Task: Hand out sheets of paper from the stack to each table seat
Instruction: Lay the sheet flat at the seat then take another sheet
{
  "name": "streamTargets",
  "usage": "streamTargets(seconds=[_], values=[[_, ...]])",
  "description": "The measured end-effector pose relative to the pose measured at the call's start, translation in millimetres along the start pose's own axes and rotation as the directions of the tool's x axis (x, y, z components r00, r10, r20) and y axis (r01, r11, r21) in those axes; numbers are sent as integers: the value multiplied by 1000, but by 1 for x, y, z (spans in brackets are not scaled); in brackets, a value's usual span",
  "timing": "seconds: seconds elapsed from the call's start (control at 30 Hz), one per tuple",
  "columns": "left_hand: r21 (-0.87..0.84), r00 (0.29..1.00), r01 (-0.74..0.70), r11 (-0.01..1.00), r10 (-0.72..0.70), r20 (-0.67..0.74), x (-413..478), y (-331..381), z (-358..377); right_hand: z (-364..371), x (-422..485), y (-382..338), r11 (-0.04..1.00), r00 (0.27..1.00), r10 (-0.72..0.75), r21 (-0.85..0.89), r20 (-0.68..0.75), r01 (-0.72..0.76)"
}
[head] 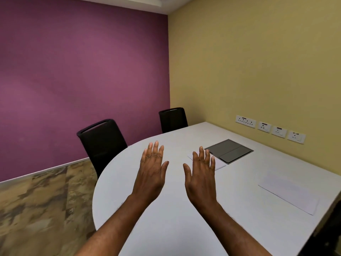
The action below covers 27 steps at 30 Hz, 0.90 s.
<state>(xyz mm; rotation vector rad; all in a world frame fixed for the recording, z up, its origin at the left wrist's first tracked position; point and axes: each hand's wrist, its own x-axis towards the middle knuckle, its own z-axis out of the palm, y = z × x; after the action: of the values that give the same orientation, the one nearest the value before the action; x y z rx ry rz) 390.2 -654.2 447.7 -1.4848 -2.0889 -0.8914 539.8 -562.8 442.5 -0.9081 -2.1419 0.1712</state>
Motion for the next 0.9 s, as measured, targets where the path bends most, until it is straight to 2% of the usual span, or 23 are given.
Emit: streamTargets(seconds=[0.2,0.5,0.67,0.9], values=[[40,999,34,999,-34,-5,3,-59,-9,35,23,-29,1000,1000,-10,-15,2,10],[-10,996,94,996,-94,7,11,-140,-17,98,36,-82,1000,999,-11,-25,31,12],[-50,997,75,996,-73,39,12,-211,-30,145,36,-133,998,999,32,-61,21,-30],[-90,996,-26,996,34,85,22,-325,-76,208,40,-243,984,986,145,-97,-78,-152]])
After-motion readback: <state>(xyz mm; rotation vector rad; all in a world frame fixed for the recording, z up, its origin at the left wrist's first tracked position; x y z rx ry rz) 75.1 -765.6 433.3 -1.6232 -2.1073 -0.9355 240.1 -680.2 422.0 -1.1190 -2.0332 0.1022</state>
